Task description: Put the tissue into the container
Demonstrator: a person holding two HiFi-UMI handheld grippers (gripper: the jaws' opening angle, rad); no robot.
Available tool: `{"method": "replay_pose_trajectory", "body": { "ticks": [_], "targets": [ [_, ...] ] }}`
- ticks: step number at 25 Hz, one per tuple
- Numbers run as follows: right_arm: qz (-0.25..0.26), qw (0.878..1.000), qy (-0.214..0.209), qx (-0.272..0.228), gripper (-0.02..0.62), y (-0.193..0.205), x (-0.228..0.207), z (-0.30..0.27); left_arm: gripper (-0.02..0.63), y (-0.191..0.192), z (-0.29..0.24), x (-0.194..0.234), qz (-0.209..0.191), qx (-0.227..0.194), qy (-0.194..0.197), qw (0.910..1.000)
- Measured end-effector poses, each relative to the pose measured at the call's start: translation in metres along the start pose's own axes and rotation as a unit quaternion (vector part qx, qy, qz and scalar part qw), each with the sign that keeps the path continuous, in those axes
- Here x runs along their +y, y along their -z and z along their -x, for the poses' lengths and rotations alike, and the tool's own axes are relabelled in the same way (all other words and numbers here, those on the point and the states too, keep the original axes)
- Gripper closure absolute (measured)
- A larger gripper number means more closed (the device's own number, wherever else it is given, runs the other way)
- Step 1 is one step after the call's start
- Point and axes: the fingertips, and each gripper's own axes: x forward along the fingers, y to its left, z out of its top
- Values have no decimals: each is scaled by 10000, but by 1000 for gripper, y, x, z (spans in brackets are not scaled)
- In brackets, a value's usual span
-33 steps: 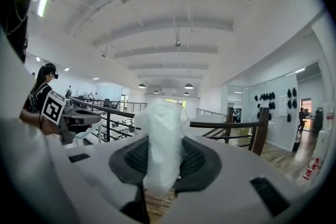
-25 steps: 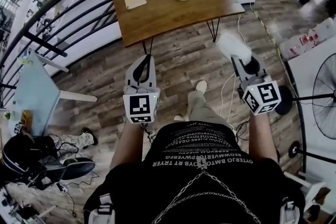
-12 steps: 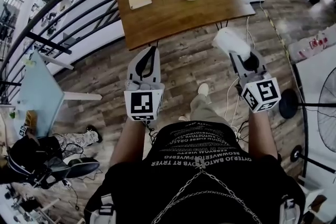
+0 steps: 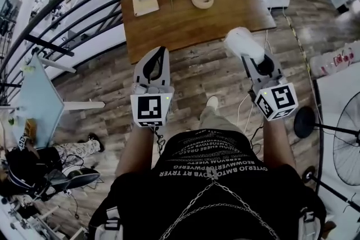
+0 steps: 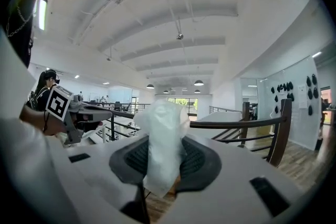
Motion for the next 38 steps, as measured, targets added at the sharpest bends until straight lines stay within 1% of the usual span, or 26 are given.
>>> {"method": "replay_pose_trajectory", "body": {
  "ticks": [5, 9, 14, 17, 23, 29, 38],
  "targets": [
    [-81, 9998, -205, -31, 485, 3, -38, -31, 577, -7, -36, 11, -152, 171, -219, 9995],
    [-52, 9993, -364, -61, 485, -3, -77, -52, 577, -15, -70, 9, -147, 180, -429, 9988],
    [-67, 9987, -500, 42, 485, 3, -114, -68, 577, -23, -108, -2, -213, 122, -511, 9984],
    [-81, 9985, -522, 110, 485, 8, -134, -73, 577, -17, -123, -9, -220, 184, -544, 9981],
    [-130, 9980, -584, 216, 485, 17, -151, -83, 577, 5, -133, -10, -102, 421, -632, 9971],
    [-131, 9981, -548, 234, 485, 13, -162, -100, 577, 4, -148, -1, -41, 475, -645, 9968],
    [-120, 9990, -388, 165, 485, -2, -183, -154, 577, -2, -210, 31, -136, 362, -425, 9983]
  ]
}}
